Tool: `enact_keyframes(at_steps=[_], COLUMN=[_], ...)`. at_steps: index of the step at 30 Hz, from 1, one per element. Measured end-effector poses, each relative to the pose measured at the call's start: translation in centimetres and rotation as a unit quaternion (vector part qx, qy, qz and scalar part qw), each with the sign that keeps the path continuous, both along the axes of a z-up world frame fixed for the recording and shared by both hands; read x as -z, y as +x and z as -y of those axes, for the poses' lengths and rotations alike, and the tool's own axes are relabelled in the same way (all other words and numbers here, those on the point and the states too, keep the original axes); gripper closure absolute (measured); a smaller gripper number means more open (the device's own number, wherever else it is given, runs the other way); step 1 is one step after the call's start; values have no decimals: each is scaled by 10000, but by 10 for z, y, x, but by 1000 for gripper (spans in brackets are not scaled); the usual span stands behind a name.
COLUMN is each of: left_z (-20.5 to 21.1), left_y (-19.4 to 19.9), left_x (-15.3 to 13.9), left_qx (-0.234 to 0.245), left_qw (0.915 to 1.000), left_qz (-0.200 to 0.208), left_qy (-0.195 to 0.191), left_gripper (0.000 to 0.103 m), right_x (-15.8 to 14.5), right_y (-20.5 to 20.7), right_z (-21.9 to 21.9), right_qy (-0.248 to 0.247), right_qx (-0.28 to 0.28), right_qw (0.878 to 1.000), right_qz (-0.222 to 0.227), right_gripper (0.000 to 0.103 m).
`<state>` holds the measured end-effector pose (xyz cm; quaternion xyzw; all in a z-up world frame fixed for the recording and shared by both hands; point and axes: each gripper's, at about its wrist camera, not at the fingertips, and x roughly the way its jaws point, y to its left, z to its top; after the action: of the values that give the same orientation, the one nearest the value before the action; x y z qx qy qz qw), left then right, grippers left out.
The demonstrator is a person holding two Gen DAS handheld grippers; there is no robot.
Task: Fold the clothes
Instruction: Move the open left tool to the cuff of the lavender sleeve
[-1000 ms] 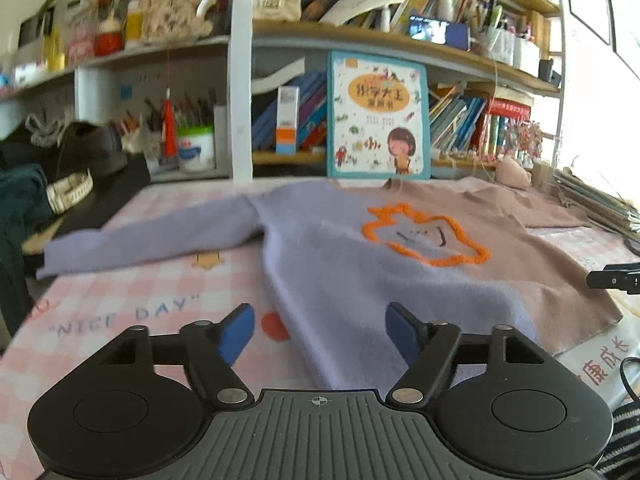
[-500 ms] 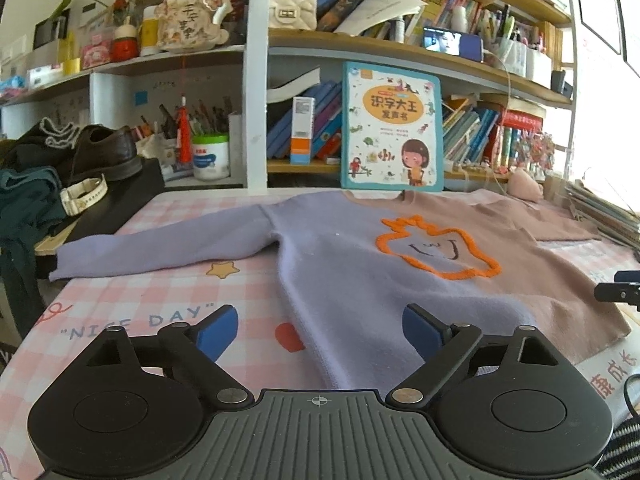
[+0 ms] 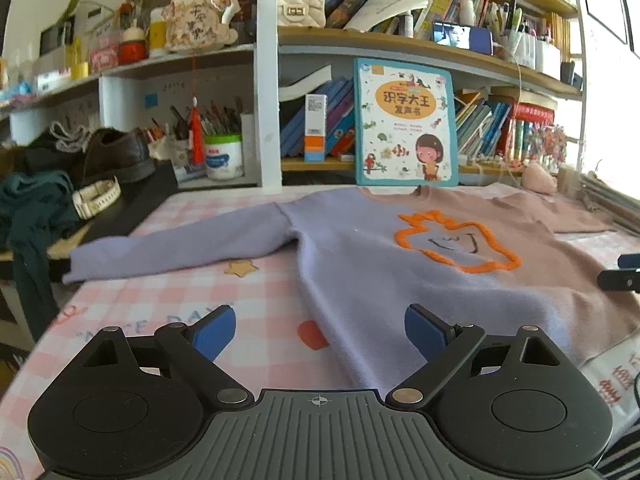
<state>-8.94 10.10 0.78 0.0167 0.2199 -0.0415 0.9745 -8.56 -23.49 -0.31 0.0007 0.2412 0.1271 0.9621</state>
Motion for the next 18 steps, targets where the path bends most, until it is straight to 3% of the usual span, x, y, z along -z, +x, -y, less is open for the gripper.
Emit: enact_keyframes(at_steps=[10, 18], left_z=[-21, -30], left_y=[5, 24], left_x=[-11, -16], left_qx=[-225, -353], left_qw=[9994, 9989], left_qz=[202, 234], left_qy=[-191, -211], left_gripper=[9, 9], right_x=[-12, -23], right_y=[31, 56], right_z=[-24, -51], right_qy=[156, -189], right_qx=[-435, -896], right_qw=[9989, 9955], right_qz=[56, 243], right_gripper=[14, 12])
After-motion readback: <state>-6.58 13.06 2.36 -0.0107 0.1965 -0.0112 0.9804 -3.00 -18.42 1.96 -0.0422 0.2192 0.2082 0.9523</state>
